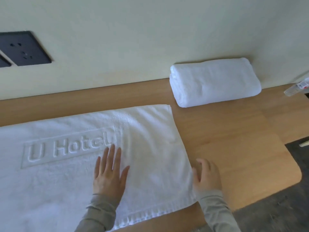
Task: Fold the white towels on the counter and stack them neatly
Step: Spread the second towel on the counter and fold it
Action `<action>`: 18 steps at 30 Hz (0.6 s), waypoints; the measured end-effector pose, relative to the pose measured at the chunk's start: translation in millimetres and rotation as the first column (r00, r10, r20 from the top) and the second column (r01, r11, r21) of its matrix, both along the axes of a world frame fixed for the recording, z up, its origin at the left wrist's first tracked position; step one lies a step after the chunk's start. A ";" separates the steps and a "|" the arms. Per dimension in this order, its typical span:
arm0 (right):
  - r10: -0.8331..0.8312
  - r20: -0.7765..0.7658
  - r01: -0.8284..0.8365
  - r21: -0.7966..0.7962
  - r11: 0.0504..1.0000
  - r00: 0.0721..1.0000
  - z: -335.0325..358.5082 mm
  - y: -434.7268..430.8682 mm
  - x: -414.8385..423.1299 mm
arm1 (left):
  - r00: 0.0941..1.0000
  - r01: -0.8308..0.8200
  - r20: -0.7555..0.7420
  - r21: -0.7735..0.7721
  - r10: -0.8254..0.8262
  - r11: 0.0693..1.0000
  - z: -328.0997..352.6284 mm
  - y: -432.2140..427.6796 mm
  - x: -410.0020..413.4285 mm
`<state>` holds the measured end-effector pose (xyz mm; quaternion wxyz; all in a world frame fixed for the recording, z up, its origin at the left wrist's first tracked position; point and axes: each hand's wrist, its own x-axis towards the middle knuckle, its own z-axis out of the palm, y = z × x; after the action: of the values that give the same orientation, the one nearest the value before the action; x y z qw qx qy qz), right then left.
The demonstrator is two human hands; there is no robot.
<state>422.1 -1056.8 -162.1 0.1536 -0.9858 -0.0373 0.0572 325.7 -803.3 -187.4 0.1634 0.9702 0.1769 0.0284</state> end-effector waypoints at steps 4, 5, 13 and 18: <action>0.492 0.226 -0.510 0.027 0.860 0.841 -4.0 111.3 -34.6 | 0.969 -0.207 -0.125 0.053 0.212 0.977 -11.6 35.3 -14.5; 0.603 0.178 -0.613 0.002 0.790 0.778 -10.4 137.0 -50.1 | 0.956 -0.251 -0.138 0.058 0.257 0.966 -14.7 40.7 -18.2; 0.751 -0.028 -0.743 -0.172 0.646 0.659 -51.5 106.1 -34.1 | 0.906 -0.353 -0.223 0.072 0.360 0.933 -29.1 52.4 -33.1; 0.531 -0.022 -0.525 -0.200 0.828 0.847 -47.7 42.0 25.4 | 0.907 -0.340 -0.232 0.092 0.352 0.936 -29.9 49.9 -33.8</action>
<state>447.5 -1014.8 -209.9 0.0320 -0.9482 -0.3048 0.0839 291.8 -753.5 -217.3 0.1088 0.9232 0.3639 -0.0589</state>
